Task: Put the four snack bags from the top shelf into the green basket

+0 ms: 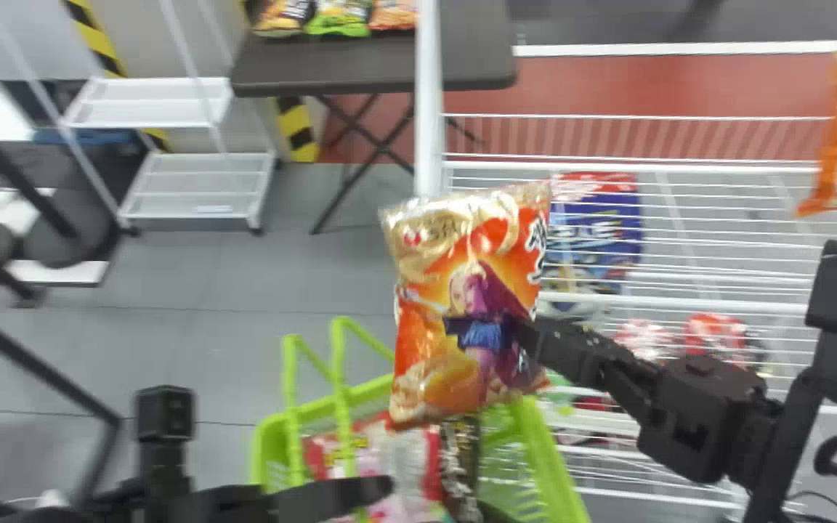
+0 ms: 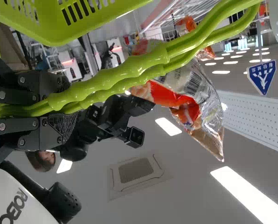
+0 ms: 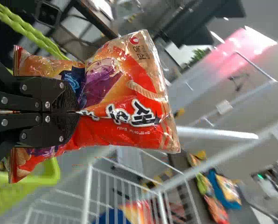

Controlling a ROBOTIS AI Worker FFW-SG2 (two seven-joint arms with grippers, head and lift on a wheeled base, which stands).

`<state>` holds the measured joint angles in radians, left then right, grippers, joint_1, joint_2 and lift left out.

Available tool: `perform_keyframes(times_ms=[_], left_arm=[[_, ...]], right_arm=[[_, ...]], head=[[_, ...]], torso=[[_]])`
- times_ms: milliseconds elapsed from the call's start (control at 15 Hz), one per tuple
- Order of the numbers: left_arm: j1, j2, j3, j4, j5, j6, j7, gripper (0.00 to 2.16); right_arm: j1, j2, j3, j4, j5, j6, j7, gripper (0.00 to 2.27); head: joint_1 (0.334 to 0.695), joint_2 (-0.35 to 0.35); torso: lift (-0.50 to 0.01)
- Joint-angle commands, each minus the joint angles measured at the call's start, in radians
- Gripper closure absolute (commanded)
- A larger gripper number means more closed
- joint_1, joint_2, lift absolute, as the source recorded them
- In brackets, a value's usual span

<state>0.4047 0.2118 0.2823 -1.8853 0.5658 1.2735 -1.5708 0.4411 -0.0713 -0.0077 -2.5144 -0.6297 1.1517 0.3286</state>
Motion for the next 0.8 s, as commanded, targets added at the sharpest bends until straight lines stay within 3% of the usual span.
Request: perform_keyframes(times_ms=[0,133,267,467,733], left_arm=[[0.002,0.0,0.0,0.0,-0.001,-0.001,-0.01,2.15],[0.003,0.001,0.006,0.0,0.0,-0.001,-0.01,2.15],[0.002,0.001,0.005,0.0,0.0,-0.001,-0.01,2.15],[0.002,0.001,-0.015,-0.014,0.0,-0.001,-0.01,2.15],[0.013,0.006,-0.034,-0.038,0.008,-0.001,-0.01,2.15]], right_arm=[[-0.045,-0.001,0.101,0.042,0.054,0.136,-0.034,2.25],[-0.058,-0.004,0.135,0.071,0.079,0.219,-0.056,2.25],[-0.058,-0.005,0.146,0.092,0.079,0.268,-0.056,2.25],[-0.111,-0.008,0.21,0.186,0.091,0.283,-0.057,2.25],[-0.249,-0.004,0.322,0.344,0.131,0.354,-0.134,2.24]], head=[[0.695,0.222],[0.695,0.301],[0.695,0.337],[0.695,0.35],[0.695,0.35]], torso=[[0.0],[0.0],[0.0],[0.0],[0.0]])
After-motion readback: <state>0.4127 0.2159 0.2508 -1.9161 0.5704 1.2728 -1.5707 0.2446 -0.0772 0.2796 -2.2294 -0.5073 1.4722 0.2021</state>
